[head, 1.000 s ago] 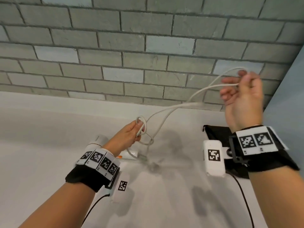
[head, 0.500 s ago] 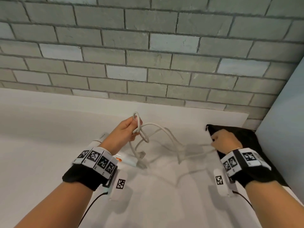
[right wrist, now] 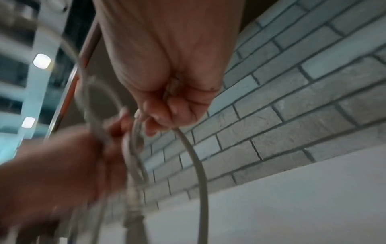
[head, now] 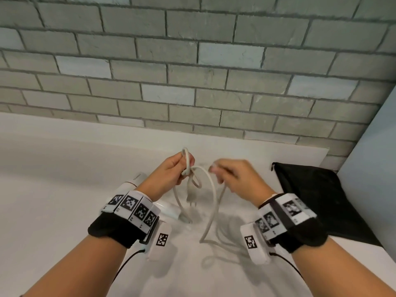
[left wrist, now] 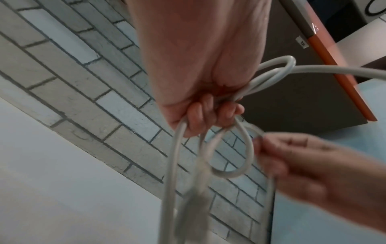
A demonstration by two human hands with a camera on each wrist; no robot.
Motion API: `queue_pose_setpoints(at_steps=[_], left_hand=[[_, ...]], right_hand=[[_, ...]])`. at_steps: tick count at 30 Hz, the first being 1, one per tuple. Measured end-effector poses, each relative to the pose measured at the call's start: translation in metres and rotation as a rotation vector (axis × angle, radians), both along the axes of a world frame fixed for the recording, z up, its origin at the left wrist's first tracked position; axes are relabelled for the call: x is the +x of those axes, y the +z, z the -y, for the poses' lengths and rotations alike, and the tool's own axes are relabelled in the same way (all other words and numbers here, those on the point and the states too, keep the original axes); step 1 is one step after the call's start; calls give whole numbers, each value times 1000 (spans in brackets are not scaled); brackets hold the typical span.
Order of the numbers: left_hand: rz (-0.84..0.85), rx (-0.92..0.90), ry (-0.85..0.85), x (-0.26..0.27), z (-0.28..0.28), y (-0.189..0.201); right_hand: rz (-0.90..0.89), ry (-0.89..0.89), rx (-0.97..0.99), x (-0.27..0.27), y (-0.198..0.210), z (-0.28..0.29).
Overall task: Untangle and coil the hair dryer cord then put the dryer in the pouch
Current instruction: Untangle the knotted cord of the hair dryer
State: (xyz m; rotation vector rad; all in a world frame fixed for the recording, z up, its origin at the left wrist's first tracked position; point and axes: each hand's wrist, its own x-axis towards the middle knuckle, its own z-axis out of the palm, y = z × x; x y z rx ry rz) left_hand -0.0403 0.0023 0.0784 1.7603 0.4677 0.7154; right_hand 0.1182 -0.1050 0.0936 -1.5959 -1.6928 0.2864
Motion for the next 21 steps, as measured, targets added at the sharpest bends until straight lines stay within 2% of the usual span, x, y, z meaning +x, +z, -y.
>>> queue_pose_setpoints(at_steps=[4,6,7,11,16,18,19,21], left_hand=[[-18,-92,133,-3,-7,-7],[-9,-152,140,-4,-9,-10],[-9,-167,126,-4,-8,-10],[-56,-166,99,-2,-3,-3],[-107,-87,145,3,5,9],[-130,-15,158,4,6,14],[-138,28,158,5,7,15],[-163,132,161,6,7,17]], right_hand=[[-485,-232,418,28,36,13],[-605,-349,496,47,42,18],[-610,-401,485,55,42,19],[-462,-488,262,74,17,12],[-318,-445,-29,76,-17,3],[-195,-430,-138,69,-17,2],[-112,-400,-105,63,-11,3],[-52,-222,100,45,11,8]])
